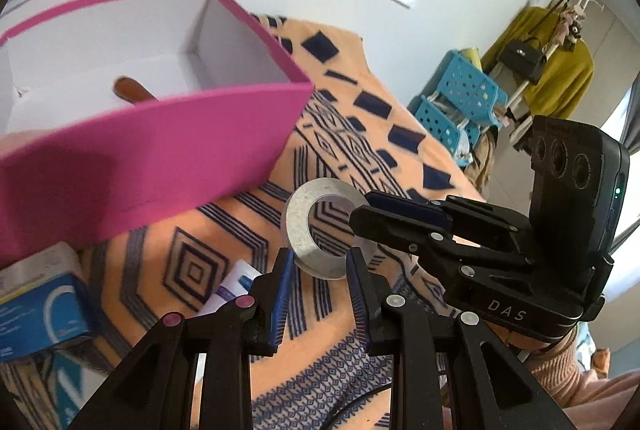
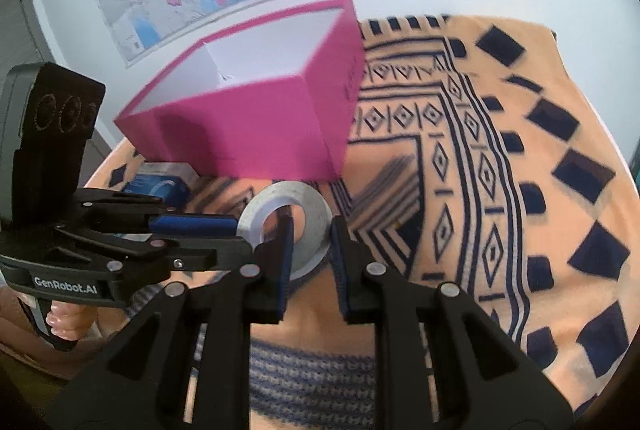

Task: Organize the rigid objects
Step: 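Lift the tape roll with the right gripper and carry it over the box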

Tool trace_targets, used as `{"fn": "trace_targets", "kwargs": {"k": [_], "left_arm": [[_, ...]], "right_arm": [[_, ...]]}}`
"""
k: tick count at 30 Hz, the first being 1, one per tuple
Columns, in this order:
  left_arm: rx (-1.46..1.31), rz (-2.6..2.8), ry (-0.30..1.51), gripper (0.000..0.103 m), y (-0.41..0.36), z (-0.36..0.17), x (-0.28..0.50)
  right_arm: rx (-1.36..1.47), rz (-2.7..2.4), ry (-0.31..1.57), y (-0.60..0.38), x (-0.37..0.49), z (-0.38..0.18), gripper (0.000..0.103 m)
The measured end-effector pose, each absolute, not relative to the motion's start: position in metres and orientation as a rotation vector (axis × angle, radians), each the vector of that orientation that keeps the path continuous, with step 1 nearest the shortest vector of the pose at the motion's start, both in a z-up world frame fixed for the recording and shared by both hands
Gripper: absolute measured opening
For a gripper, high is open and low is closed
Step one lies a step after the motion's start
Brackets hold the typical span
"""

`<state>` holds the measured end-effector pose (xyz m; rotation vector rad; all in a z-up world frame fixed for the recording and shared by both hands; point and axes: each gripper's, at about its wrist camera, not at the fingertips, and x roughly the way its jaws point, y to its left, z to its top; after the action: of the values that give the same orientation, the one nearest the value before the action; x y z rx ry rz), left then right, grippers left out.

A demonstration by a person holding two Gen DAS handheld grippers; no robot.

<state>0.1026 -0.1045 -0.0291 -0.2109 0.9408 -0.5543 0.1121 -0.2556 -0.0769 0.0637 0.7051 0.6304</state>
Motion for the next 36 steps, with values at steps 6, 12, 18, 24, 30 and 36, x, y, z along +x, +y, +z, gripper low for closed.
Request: {"fn": "trace_targets", "kwargs": {"k": [6, 12, 18, 24, 30, 36], "left_arm": [[-0.191, -0.517, 0.883, 0.026, -0.092, -0.009, 0.096], [-0.187, -0.5, 0.826, 0.026, -0.082, 0.011, 0.094], [-0.18, -0.484, 0.782, 0.026, -0.074, 0.027, 0.095], [-0.171, -0.457, 0.755, 0.026, -0.067, 0.036, 0.101], [-0.162, -0.438, 0.737, 0.026, -0.063, 0.043, 0.11], [-0.148, -0.425, 0.728, 0.026, -0.062, 0.047, 0.12]], "right_arm": [[0.041, 0.66, 0.661, -0.244, 0.111, -0.06, 0.022], [0.029, 0.683, 0.622, -0.234, 0.115, -0.045, 0.022], [0.019, 0.703, 0.582, -0.226, 0.119, -0.029, 0.022], [0.012, 0.719, 0.565, -0.217, 0.13, -0.018, 0.022], [0.027, 0.736, 0.568, -0.211, 0.145, -0.012, 0.022], [0.021, 0.725, 0.567, -0.205, 0.159, -0.007, 0.022]]}}
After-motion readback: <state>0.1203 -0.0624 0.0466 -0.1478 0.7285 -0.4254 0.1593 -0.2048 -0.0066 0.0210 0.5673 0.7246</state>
